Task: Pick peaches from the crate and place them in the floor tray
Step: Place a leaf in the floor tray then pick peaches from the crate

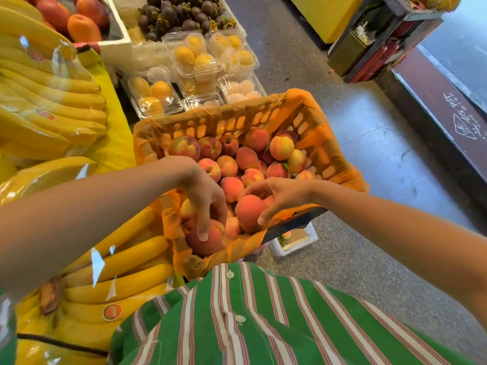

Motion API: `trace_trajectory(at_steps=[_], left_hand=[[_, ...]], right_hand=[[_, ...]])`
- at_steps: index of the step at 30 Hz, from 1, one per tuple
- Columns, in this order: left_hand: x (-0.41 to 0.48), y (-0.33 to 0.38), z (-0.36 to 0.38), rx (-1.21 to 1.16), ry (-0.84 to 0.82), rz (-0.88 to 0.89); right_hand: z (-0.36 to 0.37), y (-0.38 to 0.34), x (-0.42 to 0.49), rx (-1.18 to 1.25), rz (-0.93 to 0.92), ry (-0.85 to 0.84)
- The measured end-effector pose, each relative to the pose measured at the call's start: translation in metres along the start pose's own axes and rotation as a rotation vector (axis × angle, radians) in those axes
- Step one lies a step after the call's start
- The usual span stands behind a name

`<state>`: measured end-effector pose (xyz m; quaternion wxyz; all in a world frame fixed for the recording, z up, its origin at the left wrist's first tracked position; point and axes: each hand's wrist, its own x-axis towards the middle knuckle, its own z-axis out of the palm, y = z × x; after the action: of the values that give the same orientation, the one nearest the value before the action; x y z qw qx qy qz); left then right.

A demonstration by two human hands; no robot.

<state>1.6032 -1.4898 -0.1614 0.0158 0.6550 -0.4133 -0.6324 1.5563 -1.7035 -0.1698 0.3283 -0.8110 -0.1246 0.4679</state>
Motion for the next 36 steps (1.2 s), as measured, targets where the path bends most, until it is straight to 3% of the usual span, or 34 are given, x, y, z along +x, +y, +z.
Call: trace_trajectory(at_steps=[9,12,21,24,27,31,33,36], left_hand=[[-0.015,-0.023,-0.01,-0.526,0.334,0.266],[-0.008,-0.025,-0.015,-0.66,0.367,0.294],[0.017,-0.009,-0.031,-0.794,0.287,0.438],[0.023,-0.005,-0.036,-0.82,0.391,0.445],[0.032,0.0,-0.039,-0.756,0.582,0.405],[0.052,0.007,-0.046,-0.509,0.845,0.312],[0.062,0.008,-0.05,-0.477,0.861,0.322],[0.069,0.008,-0.054,-0.644,0.814,0.329]], right_hand=[[-0.02,0.007,-0.021,0.246,0.029,0.077],[-0.026,0.013,-0.031,0.278,0.071,0.078],[-0.035,0.022,-0.07,0.379,0.089,0.154],[-0.037,0.033,-0.076,0.548,0.084,0.149],[-0.039,0.039,-0.078,0.736,0.075,0.26],[-0.043,0.045,-0.081,0.638,0.104,0.402],[-0.045,0.051,-0.085,0.589,0.136,0.445],[-0.047,0.056,-0.087,0.395,0.174,0.501]])
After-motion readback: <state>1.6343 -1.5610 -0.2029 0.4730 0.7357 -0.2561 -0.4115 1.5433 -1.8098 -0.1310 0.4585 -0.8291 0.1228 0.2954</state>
